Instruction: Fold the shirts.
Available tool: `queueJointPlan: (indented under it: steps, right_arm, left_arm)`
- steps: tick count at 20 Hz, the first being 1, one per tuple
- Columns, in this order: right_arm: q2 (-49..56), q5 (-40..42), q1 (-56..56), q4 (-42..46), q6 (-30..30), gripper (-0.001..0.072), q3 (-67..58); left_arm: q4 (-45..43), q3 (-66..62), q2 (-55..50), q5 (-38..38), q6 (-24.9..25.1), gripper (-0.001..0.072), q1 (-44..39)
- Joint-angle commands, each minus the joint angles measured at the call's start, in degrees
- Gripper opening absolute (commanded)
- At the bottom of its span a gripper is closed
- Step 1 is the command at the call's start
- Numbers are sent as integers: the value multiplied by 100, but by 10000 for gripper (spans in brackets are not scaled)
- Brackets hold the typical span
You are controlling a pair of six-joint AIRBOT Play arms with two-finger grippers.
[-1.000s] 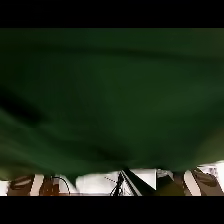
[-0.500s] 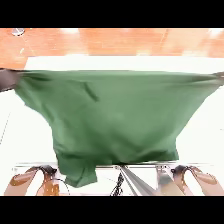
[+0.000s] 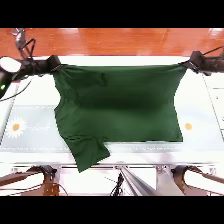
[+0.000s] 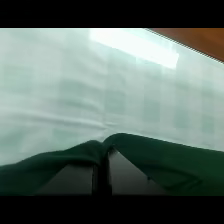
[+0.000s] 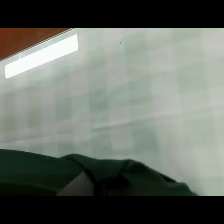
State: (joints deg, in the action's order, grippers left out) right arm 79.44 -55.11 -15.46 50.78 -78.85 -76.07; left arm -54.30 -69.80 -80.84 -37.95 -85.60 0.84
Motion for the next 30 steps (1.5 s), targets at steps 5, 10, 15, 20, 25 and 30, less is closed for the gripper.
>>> queueJointPlan:
  steps: [5,10,15,20,25,30]
  right_arm:
    - [1285,-608,-26,-264,7,22,-925]
    - [1235,-1902,-452,-83,208,22,-1141]
    - [1248,-2544,-343,1174,243,22,-503]
    - [1248,-2009,-293,1244,179,22,402]
    - [1248,-1910,-289,1102,-20,300,452]
    - [951,-2684,-483,1416,-9,619,476]
  left_arm:
    - [37,-616,-761,-1180,-310,34,83]
    - [-24,-581,-450,-3029,590,34,389]
    - [-542,490,-461,-3451,671,33,295]
    - [-546,874,-494,-3346,675,33,310]
    - [-546,874,-494,-3593,669,446,295]
    - [-1311,949,-116,-4535,645,702,492]
